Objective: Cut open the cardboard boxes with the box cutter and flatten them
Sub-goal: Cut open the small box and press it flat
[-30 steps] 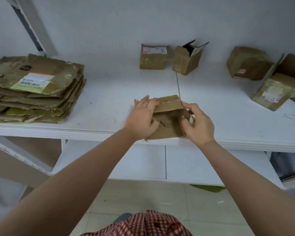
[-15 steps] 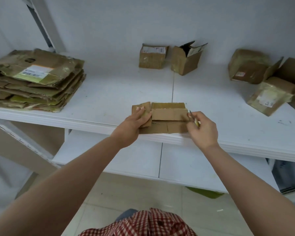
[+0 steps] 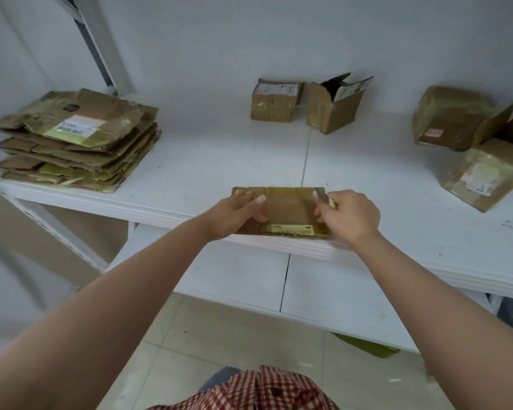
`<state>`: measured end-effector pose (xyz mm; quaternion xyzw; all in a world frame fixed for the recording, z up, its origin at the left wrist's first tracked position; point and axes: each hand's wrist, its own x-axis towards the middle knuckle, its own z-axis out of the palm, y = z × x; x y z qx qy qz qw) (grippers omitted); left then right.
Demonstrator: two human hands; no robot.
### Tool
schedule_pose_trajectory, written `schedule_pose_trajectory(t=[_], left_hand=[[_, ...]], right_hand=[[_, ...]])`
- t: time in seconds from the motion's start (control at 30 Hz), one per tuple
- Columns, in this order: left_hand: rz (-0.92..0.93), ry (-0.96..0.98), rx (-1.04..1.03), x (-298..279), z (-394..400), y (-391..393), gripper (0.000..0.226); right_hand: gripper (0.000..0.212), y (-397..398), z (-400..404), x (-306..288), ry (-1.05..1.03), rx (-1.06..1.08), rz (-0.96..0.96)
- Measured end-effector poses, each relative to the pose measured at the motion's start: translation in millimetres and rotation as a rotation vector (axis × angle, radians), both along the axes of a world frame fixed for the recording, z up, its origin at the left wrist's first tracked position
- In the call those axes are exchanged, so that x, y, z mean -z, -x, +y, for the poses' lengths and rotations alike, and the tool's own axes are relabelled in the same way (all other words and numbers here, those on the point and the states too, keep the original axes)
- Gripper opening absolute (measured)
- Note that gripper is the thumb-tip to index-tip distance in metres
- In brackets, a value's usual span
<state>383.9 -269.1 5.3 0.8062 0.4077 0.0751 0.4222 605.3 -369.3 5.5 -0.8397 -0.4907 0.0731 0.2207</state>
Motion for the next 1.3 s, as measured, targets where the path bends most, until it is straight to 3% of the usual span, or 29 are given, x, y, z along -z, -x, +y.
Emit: schedule_pose_trajectory(t=[0.07,0.13,0.2,0.37,0.57,0.77,0.9,1.03,1.13,1.3], left_hand=[[0.107,-0.206,-0.019,0,-1,-11,0.049],[0.218,-0.449,-0.006,0,-5,-21,0.034],[0.233,-0.556,-0.016,2,-9,-31,0.029],[0.299,-0.639,0.054,24,-9,-41,0.069],[0.46,-0.707,0.094,43,-12,-40,0.067],[0.437,-0.712,0.069,41,-12,-42,0.077],[0.347,-0.57,0.072,34,-5,-40,0.066],[0.32,-0.519,0.081,21,-2,-32,0.075],[0.377,-0.624,0.0,15,-7,-23,0.073],[0.411,-0.54,-0.218,15,-17,-12,0.078]], right_hand=[[0.044,-1,3,-2,0.0,-0.014,0.013],[0.033,1,8,-3,-0.028,-0.063,-0.095],[0.022,5,13,-3,-0.054,-0.145,-0.18],[0.046,13,24,16,0.116,-0.418,-0.317],[0.056,13,27,44,0.215,-0.477,-0.269],[0.058,13,29,43,0.21,-0.475,-0.288],[0.057,14,27,39,0.178,-0.471,-0.242],[0.054,14,23,30,0.103,-0.465,-0.152],[0.058,16,14,23,0.064,-0.468,-0.232],[0.055,21,2,21,-0.003,-0.395,-0.274]])
